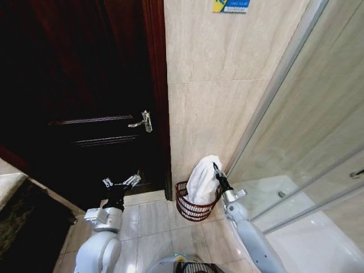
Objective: Discard the used towel into the hamper.
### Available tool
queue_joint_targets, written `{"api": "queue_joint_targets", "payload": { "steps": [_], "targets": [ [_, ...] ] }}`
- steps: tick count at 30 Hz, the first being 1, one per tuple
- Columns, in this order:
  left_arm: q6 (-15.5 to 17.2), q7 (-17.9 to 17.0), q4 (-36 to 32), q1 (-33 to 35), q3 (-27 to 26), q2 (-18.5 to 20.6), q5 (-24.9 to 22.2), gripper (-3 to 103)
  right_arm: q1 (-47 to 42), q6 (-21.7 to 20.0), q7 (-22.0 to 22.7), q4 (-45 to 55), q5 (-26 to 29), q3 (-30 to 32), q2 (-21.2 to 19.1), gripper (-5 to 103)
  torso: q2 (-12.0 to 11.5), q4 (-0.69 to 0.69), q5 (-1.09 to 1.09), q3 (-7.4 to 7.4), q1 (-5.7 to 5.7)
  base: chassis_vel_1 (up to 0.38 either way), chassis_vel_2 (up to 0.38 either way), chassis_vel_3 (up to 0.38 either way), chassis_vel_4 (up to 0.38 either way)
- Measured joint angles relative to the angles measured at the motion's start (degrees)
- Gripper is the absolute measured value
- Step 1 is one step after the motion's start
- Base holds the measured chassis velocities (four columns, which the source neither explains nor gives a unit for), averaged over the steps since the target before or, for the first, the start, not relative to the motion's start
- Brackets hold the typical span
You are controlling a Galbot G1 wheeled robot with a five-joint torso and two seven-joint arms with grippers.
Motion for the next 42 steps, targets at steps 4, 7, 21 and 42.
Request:
{"api": "queue_joint_targets", "payload": {
  "steps": [4, 7, 21, 42],
  "targets": [
    [0.0, 0.0, 0.0, 0.0, 0.0, 0.0, 0.0, 100, 0.5, 1.2, -1.3, -4.1, -1.4, -0.5, 0.9, 10, 0.0, 0.00, 0.00, 0.00, 0.00, 0.000, 0.000, 0.000, 0.000],
    [0.0, 0.0, 0.0, 0.0, 0.0, 0.0, 0.0, 100, 0.7, 1.5, -1.6, -5.5, -2.0, -1.1, 1.5, 10, 0.0, 0.00, -0.01, 0.00, 0.00, 0.000, 0.000, 0.000, 0.000],
    [0.0, 0.0, 0.0, 0.0, 0.0, 0.0, 0.0, 100, 3.6, 5.6, -3.7, -15.2, -11.5, -1.8, 5.7, 10, 0.0, 0.01, 0.00, 0.00, 0.00, 0.000, 0.000, 0.000, 0.000],
    [0.0, 0.0, 0.0, 0.0, 0.0, 0.0, 0.0, 100, 9.3, 8.9, -1.6, -32.7, -27.3, 5.1, 7.1, 10, 0.0, 0.01, 0.00, 0.00, 0.00, 0.000, 0.000, 0.000, 0.000]
  ]
}}
